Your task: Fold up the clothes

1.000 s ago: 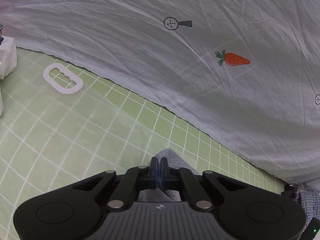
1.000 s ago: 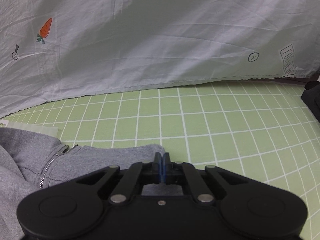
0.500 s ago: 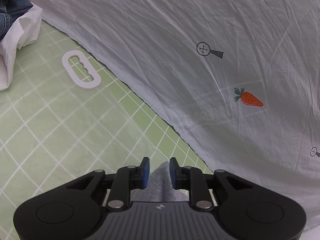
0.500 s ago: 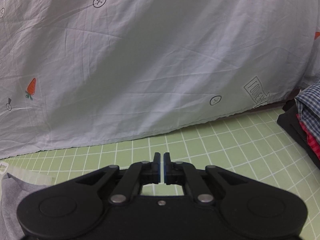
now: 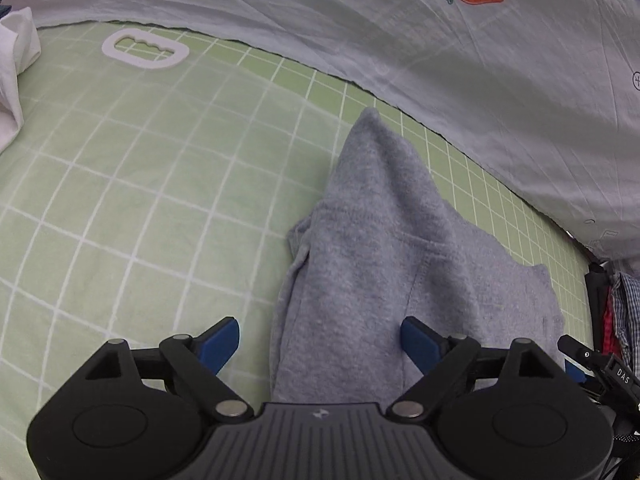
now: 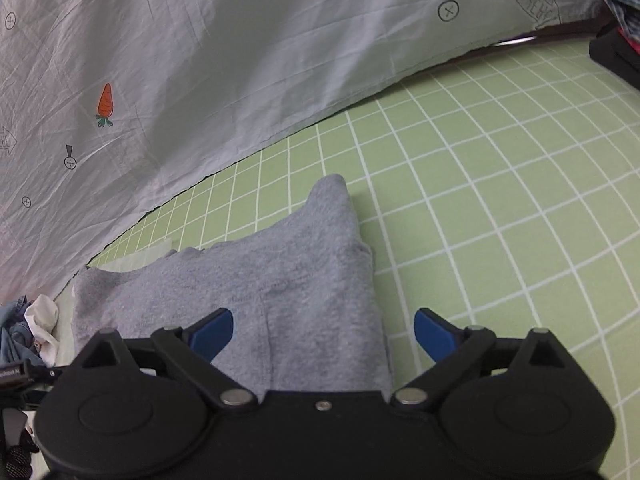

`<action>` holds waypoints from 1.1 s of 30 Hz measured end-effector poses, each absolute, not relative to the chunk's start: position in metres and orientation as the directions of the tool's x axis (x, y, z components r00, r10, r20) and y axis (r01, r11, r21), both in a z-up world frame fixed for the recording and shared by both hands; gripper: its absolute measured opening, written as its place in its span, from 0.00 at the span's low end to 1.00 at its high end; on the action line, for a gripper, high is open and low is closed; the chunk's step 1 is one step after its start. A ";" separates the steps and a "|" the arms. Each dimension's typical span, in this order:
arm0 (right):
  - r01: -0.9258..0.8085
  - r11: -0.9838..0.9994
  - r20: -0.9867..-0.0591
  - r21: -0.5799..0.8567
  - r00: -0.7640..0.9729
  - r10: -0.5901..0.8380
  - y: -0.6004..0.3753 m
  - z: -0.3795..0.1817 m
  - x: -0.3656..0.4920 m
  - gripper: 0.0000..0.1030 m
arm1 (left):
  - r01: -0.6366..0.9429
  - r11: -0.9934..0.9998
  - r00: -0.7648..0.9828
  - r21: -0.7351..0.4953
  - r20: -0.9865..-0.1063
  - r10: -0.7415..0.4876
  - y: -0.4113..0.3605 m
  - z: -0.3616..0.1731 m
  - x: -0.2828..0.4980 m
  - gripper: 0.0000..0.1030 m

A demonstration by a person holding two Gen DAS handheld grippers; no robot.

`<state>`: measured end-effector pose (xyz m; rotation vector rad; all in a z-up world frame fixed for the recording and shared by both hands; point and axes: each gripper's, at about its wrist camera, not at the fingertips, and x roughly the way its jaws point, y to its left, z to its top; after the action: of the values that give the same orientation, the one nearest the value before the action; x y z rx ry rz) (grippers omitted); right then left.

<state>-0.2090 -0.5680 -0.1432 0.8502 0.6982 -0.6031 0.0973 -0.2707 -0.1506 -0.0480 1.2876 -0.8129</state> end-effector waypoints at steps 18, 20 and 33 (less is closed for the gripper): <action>0.537 0.587 -0.667 0.605 0.745 0.005 -0.555 -0.159 -0.177 1.00 | 0.611 0.602 -0.005 -0.514 -0.763 -0.646 -0.304 -0.165 0.064 0.99; 0.524 0.605 -0.664 0.600 0.747 0.011 -0.549 -0.159 -0.168 1.00 | 0.628 0.590 0.004 -0.508 -0.755 -0.655 -0.308 -0.165 0.055 0.99; 0.420 0.648 -0.588 0.636 0.807 0.054 -0.485 -0.115 -0.189 0.35 | 0.613 0.535 -0.050 -0.582 -0.704 -0.709 -0.275 -0.134 0.008 0.33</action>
<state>-0.1885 -0.4853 -0.1149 0.8522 0.6127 -0.2236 0.0083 -0.2751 -0.1340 -0.0986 1.2138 -1.0748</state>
